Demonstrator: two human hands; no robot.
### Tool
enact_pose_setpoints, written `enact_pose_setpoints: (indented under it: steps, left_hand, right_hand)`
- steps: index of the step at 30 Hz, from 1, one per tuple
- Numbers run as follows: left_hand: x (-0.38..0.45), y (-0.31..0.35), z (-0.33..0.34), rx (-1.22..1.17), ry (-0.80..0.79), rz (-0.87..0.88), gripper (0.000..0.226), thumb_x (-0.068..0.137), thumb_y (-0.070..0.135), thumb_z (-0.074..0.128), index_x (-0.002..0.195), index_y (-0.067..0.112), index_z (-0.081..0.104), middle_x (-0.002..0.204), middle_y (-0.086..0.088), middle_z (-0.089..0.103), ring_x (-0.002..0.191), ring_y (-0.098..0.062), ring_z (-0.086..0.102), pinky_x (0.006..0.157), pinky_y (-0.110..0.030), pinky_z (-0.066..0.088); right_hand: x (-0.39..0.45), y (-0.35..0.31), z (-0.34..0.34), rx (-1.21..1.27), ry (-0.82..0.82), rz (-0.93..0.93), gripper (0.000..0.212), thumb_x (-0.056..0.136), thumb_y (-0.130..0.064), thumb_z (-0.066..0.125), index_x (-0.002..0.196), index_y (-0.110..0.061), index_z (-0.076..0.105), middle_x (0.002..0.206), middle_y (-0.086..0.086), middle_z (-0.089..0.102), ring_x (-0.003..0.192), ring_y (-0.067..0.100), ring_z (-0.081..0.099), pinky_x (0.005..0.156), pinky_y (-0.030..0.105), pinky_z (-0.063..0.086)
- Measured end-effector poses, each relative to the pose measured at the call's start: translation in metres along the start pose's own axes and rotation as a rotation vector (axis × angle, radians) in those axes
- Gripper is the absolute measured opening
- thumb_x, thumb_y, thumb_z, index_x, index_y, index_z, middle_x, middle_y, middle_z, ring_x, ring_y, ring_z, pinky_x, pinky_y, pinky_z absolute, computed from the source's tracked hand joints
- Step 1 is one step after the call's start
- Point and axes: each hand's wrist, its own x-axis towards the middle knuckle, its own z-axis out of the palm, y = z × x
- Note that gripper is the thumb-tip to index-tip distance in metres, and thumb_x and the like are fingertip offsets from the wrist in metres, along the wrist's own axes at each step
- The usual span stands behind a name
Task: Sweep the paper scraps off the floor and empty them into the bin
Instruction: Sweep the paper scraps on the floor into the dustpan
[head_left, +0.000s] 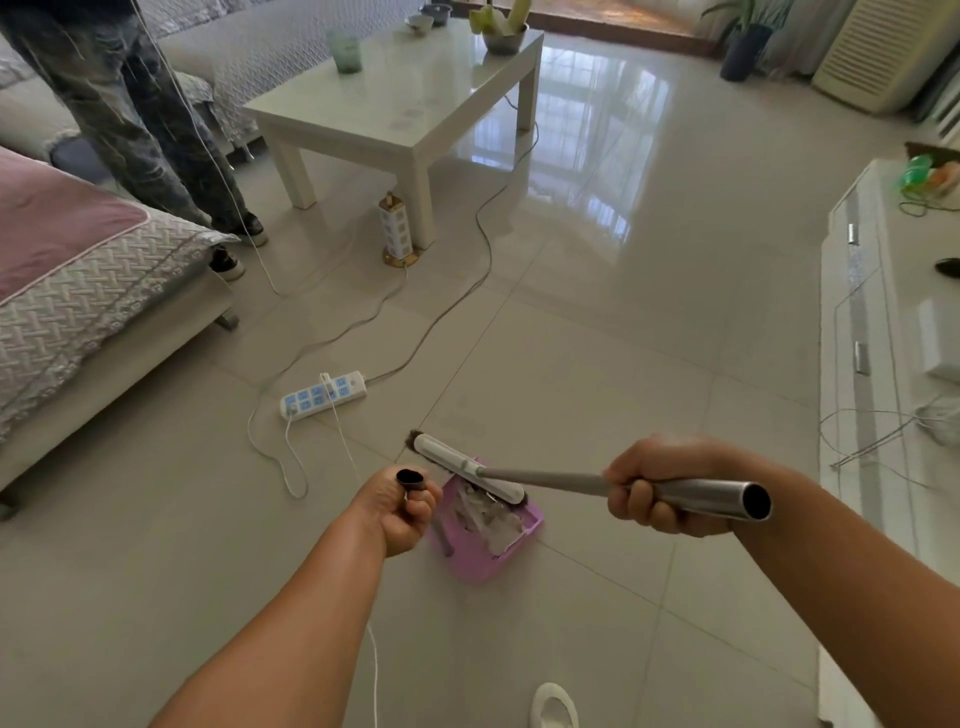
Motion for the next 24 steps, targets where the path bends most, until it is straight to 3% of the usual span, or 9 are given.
enact_pose_setpoints:
  steps: [4,14,21,24]
  left_hand:
    - [-0.025,0.004,-0.010,0.095,-0.087,0.002,0.029,0.094,0.009,0.033,0.065,0.015,0.032,0.039,-0.001,0.038,0.021,-0.006,0.030,0.024,-0.009,0.019]
    - [-0.108,0.020,0.000,0.307,-0.275,0.040,0.022,0.093,0.012,0.035,0.072,0.012,0.038,0.040,-0.002,0.043,0.022,-0.005,0.034,0.025,-0.008,0.021]
    - [-0.148,-0.012,-0.006,0.312,-0.442,-0.006,0.014,0.081,0.009,0.042,0.070,0.014,0.035,0.044,-0.002,0.046,0.024,-0.006,0.037,0.024,-0.011,0.024]
    - [-0.171,-0.033,-0.013,0.314,-0.501,-0.021,0.021,0.091,0.014,0.035,0.071,0.013,0.036,0.044,-0.002,0.045,0.023,-0.006,0.037,0.024,-0.011,0.024]
  right_hand:
    - [-0.029,0.005,0.029,0.079,0.059,-0.072,0.020,0.096,-0.012,0.035,0.085,-0.002,0.048,0.038,0.002,0.048,0.023,0.006,0.044,0.026,0.011,0.036]
    - [-0.127,0.057,0.100,0.390,0.203,-0.334,0.014,0.094,-0.010,0.036,0.093,-0.001,0.047,0.054,0.002,0.047,0.028,0.004,0.045,0.029,0.012,0.040]
    - [-0.200,0.129,0.145,0.238,0.457,-0.442,0.025,0.095,-0.007,0.039,0.116,0.002,0.048,0.060,0.008,0.054,0.031,0.005,0.046,0.030,0.016,0.040]
    - [-0.222,0.165,0.165,0.232,0.528,-0.453,0.032,0.095,-0.007,0.041,0.124,0.003,0.047,0.061,0.009,0.055,0.031,0.005,0.046,0.030,0.016,0.040]
